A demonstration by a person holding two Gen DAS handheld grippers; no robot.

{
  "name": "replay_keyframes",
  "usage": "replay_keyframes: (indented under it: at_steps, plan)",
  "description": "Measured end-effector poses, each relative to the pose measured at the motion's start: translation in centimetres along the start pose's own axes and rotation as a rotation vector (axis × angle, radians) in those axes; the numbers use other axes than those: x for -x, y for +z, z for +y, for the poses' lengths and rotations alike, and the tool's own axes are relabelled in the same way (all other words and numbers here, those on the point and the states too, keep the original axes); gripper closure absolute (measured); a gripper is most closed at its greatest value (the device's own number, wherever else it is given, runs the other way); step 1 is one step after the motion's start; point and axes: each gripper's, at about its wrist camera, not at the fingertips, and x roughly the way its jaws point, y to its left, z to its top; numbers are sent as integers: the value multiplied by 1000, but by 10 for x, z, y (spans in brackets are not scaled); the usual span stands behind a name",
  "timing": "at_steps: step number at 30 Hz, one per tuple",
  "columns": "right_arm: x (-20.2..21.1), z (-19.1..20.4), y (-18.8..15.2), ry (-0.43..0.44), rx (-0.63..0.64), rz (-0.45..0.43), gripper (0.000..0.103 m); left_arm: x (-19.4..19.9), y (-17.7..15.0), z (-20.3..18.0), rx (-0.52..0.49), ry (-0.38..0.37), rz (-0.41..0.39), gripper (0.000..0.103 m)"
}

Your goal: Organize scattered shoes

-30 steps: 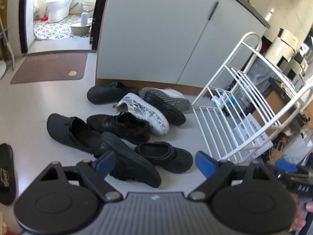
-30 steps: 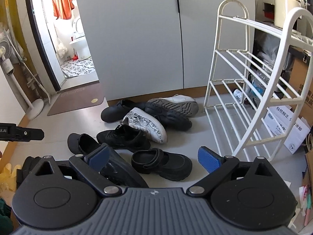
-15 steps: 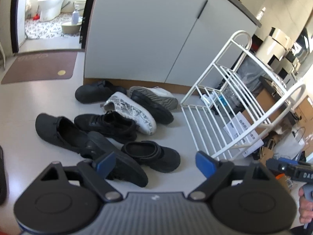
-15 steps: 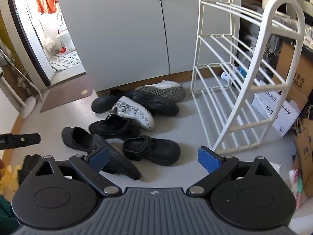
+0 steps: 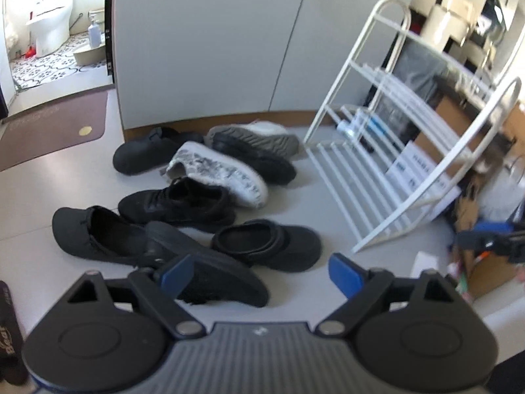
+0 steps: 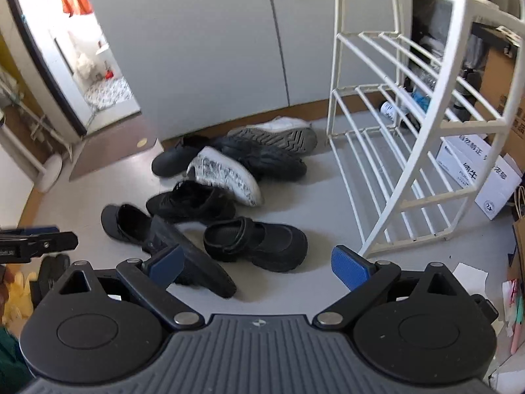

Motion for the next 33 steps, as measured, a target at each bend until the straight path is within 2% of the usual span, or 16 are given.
replay_keyframes:
  at_steps: [3,8,14,22,26,30,33]
  plan:
    - [-7,-1,3,4,34,2,4,-17,2,5,10,-1,34,13]
    - [-21,-7,13,31,32,18,4,-38,12,1,10,-11,28,13]
    - [-42,-22,28,44,72,45,4,-68,21,-18,-112,-62,12,12]
    - [-65,-37,28,91,99,101,4,-126,8,-28,-182,-37,71,14]
    - [-81,-43,22,111,20,148,4,-153,5,-18,-175,-36,87,17]
    - [-96,-49,19,100,-5,166,4,-172,5,-11,-179,-64,32,18]
    - [-110,-52,18,95,-8,179,4,-191,6,-12,-204,-74,34,18]
